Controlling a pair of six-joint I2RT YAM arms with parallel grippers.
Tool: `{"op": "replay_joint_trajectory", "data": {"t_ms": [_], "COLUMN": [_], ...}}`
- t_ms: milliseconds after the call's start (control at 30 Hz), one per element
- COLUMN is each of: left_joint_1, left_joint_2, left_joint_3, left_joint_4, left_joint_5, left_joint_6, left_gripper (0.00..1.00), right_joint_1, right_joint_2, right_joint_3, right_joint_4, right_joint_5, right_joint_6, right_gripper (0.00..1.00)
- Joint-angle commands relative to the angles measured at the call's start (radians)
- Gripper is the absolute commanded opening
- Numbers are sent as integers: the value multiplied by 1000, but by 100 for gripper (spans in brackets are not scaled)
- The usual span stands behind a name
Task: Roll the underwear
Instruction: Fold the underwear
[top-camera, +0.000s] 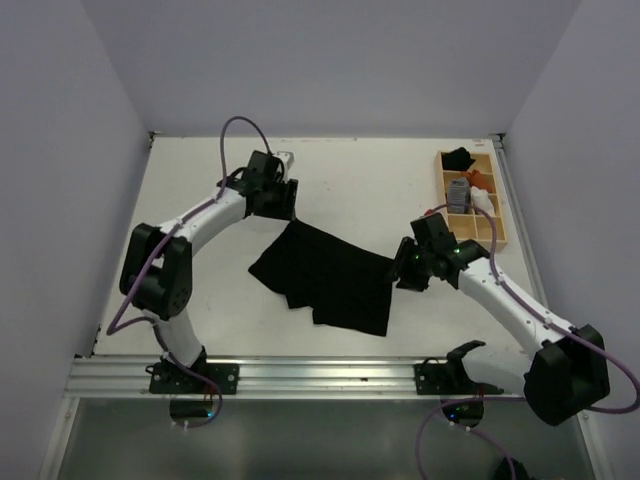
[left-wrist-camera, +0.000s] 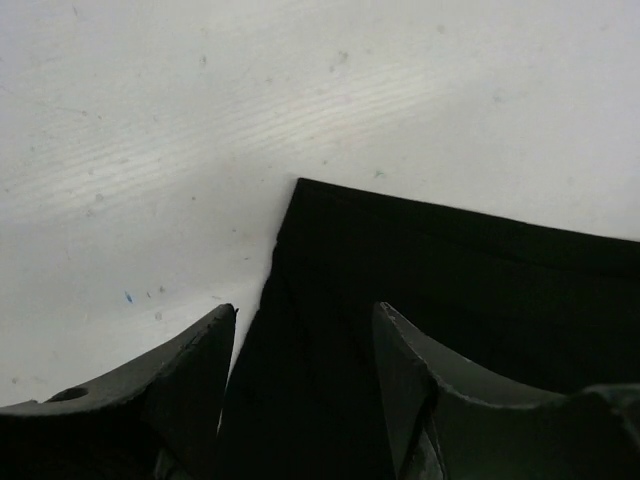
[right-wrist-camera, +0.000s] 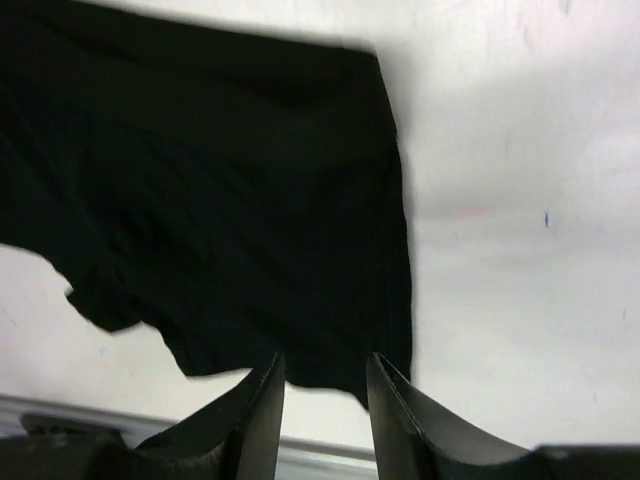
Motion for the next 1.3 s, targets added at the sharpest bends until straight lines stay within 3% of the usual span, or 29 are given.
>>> {"op": "replay_joint_trajectory", "data": {"t_ms": [0, 200, 467, 800, 1133, 1267], "left_joint_1": [-117, -413, -750, -888, -942, -965], "left_joint_2": [-192, -324, -176, 42, 146, 218], "left_joint_3": [-49, -222, -114, 78, 140, 219], "left_joint_4": [-38, 17, -6, -38, -55, -124], "left_joint_5": [-101, -175, -336, -371, -359, -373], "left_joint_6": [-73, -334, -472, -506, -541, -556], "left_gripper": [61, 60, 60, 60, 58, 56], "right_joint_1": [-118, -217, -257, -269, -326, -329], "right_joint_2": [130, 363, 511, 549, 512, 491], "right_joint_3": [85, 193, 224, 214, 165, 152], "right_joint_4": [18, 114, 216, 246, 223, 218], "right_joint_5": [5, -95, -198, -272, -258, -270], "right_joint_6": [-118, -284, -370, -402, -404, -390], "right_gripper": [43, 44, 44, 39, 0, 0]}}
